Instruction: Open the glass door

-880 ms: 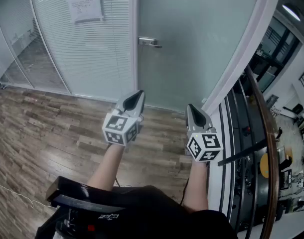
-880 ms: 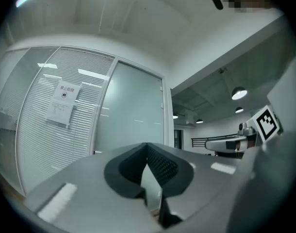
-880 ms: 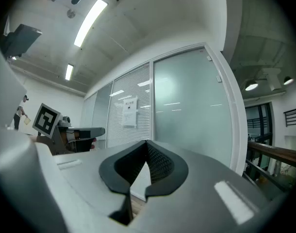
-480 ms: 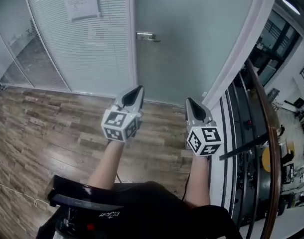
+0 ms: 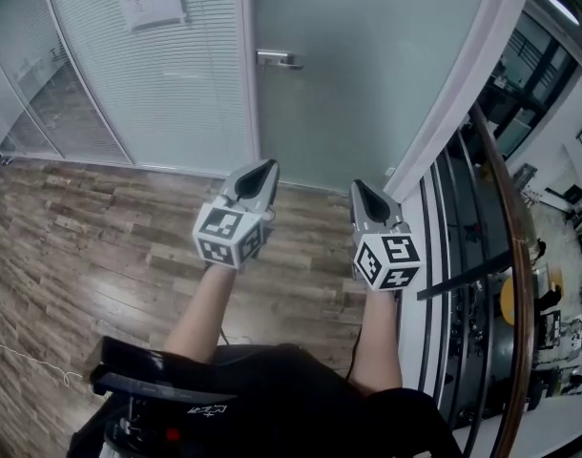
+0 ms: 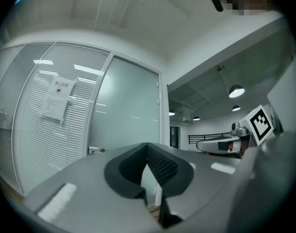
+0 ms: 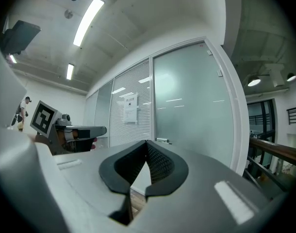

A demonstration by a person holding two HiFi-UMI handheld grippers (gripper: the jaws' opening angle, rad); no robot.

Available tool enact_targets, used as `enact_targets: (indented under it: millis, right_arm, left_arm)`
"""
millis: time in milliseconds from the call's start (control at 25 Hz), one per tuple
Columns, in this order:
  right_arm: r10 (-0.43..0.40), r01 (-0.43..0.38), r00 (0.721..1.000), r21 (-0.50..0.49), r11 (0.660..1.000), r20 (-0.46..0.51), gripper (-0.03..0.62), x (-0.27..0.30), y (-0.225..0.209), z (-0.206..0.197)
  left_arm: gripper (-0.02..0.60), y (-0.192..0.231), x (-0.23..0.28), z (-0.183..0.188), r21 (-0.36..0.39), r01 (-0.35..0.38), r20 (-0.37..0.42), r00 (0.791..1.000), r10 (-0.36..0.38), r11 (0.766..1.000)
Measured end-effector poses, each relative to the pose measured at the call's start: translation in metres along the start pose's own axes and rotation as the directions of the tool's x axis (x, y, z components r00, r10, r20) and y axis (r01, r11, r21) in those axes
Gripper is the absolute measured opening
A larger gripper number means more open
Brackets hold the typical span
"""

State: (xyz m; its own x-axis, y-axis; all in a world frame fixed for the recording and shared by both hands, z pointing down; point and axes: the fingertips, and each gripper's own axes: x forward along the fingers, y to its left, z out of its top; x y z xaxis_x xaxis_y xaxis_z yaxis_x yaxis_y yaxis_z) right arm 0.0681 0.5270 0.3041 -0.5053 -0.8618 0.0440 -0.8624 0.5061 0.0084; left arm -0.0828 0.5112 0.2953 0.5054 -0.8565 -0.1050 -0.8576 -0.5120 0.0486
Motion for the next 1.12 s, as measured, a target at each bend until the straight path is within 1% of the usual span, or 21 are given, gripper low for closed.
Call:
enact_targets:
  millis: [200,400,680,920,1120]
  right_arm:
    - [0.015,-0.015,1.0,0.0,1.0,-0.004,0.002,-0.004,-0.008,-0.006]
    - [0.049,-0.049,0.999,0.0,0.999,-0.01,0.002,-0.006,-0.011,-0.007]
    - [0.087,-0.086,0.996,0.017,0.996,-0.019,0.002,-0.014,-0.02,-0.012]
    - [0.109,-0.108,0.994,0.023,0.994,-0.024,0.002,-0.007,-0.018,-0.014]
    - [0.115,-0.115,0.993,0.031,0.993,-0.03,0.002,0.002,-0.016,-0.018]
  left_arm:
    - [-0.003,-0.01,0.001,-0.003,0.0,-0.019,0.0,1.0,0.019,1.0]
    - [-0.003,-0.016,0.001,-0.007,-0.009,-0.047,-0.003,0.999,0.047,0.999]
    - [-0.003,-0.029,0.001,-0.005,0.003,-0.096,0.005,0.995,0.096,0.995]
    - [-0.003,-0.027,-0.004,-0.006,0.003,-0.104,-0.006,0.995,0.104,0.995]
    - [-0.003,-0.017,-0.001,-0.01,0.001,-0.111,-0.016,0.994,0.111,0.994]
